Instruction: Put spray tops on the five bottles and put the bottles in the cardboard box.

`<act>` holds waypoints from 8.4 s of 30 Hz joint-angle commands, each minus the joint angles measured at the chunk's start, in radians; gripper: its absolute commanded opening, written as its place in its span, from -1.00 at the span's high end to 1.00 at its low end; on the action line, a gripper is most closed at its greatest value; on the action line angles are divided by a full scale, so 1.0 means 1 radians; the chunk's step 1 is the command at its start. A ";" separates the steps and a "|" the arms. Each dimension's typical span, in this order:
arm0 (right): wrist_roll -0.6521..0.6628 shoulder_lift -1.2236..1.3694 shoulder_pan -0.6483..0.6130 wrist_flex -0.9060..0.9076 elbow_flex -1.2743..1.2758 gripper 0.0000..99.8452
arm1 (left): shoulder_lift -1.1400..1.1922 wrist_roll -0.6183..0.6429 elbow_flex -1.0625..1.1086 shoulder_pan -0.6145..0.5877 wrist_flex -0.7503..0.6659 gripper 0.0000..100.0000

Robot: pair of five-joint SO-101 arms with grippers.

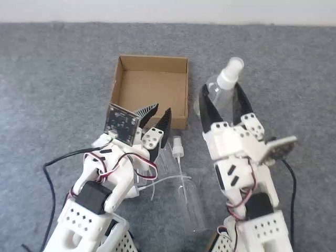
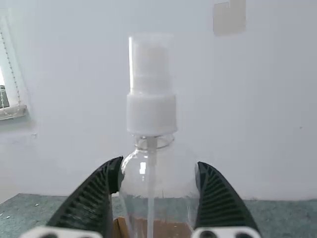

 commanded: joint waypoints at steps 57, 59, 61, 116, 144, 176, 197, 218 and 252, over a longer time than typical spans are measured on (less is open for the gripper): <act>-0.117 0.074 -0.125 0.133 -0.089 0.91 | -0.020 -0.124 0.156 0.063 -0.198 0.58; -0.117 0.073 -0.142 0.136 -0.089 0.91 | -0.018 -0.137 0.157 0.054 -0.198 0.58; -0.117 0.064 -0.168 0.162 -0.089 0.91 | -0.018 -0.137 0.157 0.046 -0.198 0.58; -0.117 0.074 -0.079 0.242 0.012 0.91 | -0.029 0.135 0.140 -0.614 -0.152 0.98; -0.115 0.065 -0.087 0.245 0.000 0.91 | -0.565 0.106 0.303 -0.606 0.066 0.98; -0.029 0.722 -0.182 0.237 -0.614 0.90 | -0.565 0.063 0.366 -0.608 0.011 0.97; -0.029 1.142 -0.234 0.237 -1.043 0.90 | -0.565 0.063 0.387 -0.608 -0.005 0.88; -0.008 1.581 -0.220 0.237 -1.413 0.90 | -0.565 0.061 0.387 -0.614 -0.005 0.88; 0.114 2.224 -0.228 -0.228 -1.758 0.90 | -0.566 0.061 0.372 -0.615 -0.002 0.88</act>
